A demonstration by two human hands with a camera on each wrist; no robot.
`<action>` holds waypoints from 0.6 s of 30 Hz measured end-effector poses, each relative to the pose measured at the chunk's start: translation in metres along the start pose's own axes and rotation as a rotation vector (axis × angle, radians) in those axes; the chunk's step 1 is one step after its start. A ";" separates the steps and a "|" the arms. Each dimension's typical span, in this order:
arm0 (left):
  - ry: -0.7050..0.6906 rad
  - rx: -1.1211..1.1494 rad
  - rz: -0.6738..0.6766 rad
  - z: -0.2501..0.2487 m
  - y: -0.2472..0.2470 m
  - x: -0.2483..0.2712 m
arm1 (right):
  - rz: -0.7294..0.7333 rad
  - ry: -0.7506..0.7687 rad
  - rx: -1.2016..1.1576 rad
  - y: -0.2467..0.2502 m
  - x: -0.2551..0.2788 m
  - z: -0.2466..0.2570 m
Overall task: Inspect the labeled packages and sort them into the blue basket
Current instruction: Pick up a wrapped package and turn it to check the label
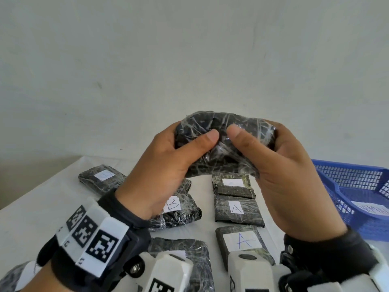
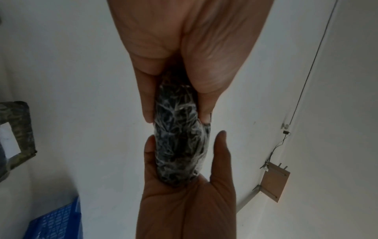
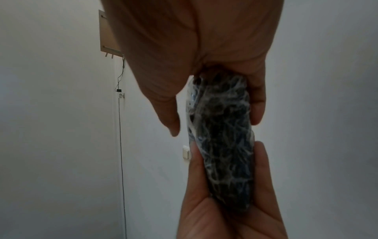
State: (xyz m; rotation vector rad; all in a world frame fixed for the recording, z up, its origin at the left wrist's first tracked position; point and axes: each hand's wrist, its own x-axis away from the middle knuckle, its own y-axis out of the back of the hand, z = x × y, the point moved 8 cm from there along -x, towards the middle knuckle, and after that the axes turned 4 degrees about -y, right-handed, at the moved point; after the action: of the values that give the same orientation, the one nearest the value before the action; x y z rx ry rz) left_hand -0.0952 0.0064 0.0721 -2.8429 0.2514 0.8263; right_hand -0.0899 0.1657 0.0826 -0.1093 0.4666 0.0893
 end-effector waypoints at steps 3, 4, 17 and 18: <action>0.021 0.044 0.022 -0.003 -0.001 0.001 | -0.012 0.065 0.033 0.001 0.000 0.005; 0.030 0.063 0.027 -0.003 -0.002 0.001 | -0.019 0.077 0.037 0.001 0.000 0.006; 0.115 0.208 -0.064 0.006 0.003 0.000 | 0.047 0.025 -0.124 0.009 -0.002 0.004; 0.131 0.212 -0.054 0.007 0.002 0.000 | 0.005 0.041 -0.087 0.012 -0.004 0.002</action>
State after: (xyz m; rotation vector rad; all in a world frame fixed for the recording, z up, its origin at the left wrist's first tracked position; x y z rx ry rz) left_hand -0.0992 0.0059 0.0658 -2.6939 0.2613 0.5665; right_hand -0.0933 0.1780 0.0853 -0.1960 0.5041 0.1127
